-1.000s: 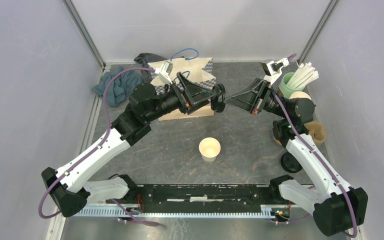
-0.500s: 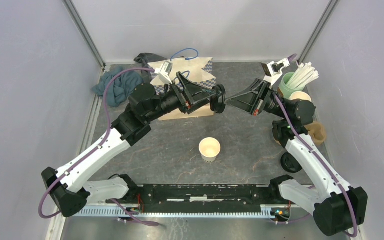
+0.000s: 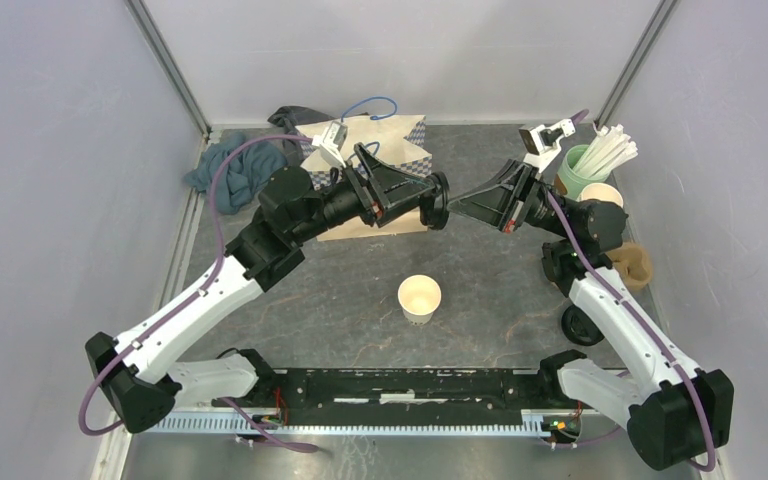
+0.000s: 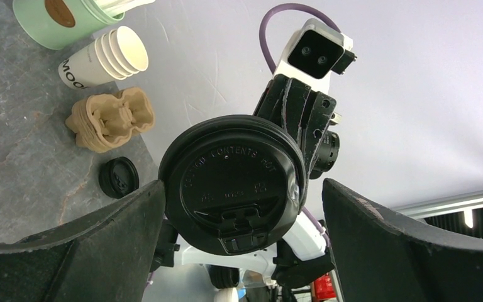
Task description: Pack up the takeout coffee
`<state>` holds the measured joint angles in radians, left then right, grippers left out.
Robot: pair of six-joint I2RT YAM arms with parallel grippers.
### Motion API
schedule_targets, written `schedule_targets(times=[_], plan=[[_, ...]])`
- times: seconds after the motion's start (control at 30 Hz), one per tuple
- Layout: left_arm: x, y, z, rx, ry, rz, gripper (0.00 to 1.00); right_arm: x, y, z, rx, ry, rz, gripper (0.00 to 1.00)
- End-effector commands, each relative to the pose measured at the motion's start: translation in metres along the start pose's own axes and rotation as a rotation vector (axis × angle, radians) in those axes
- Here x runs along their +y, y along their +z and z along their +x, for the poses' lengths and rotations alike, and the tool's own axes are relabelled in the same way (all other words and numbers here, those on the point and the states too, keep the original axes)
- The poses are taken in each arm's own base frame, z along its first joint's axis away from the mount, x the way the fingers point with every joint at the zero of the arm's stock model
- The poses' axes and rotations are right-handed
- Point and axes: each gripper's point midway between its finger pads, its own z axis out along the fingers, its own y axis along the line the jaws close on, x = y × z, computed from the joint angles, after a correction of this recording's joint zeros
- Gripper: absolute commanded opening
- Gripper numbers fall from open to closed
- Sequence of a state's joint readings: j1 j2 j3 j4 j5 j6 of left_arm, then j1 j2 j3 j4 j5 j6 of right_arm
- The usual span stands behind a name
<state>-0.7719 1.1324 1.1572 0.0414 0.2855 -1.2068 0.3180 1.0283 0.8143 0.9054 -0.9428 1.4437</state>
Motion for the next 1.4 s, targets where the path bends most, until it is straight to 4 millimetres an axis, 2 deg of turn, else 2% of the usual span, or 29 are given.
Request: schedule_targets(times=[0.0, 0.4, 0.53, 0.63, 0.97, 1.03, 1.37], plan=[[-0.015, 0.001, 0.001, 0.019, -0.012, 0.046, 1.00, 0.010, 0.001, 0.000, -0.002, -0.046, -0.044, 0.00], [-0.013, 0.001, 0.010, 0.079, 0.033, 0.028, 1.00, 0.009, 0.002, -0.002, -0.007, -0.045, -0.040, 0.00], [-0.013, 0.001, 0.011, 0.086, 0.038, 0.031, 0.96, 0.007, 0.002, -0.001, -0.006, -0.039, -0.035, 0.00], [-0.014, 0.001, 0.011, 0.089, 0.041, 0.034, 0.99, 0.006, 0.002, 0.000, -0.003, -0.037, -0.030, 0.00], [-0.018, 0.006, 0.014, 0.121, 0.056, 0.050, 1.00, 0.001, 0.003, -0.002, 0.001, -0.040, -0.011, 0.00], [-0.013, 0.007, 0.015, 0.131, 0.049, 0.027, 1.00, 0.001, 0.004, -0.002, 0.004, -0.045, -0.008, 0.00], [-0.011, 0.003, 0.014, 0.119, 0.053, 0.009, 0.89, 0.000, 0.004, -0.003, 0.000, -0.050, 0.000, 0.00]])
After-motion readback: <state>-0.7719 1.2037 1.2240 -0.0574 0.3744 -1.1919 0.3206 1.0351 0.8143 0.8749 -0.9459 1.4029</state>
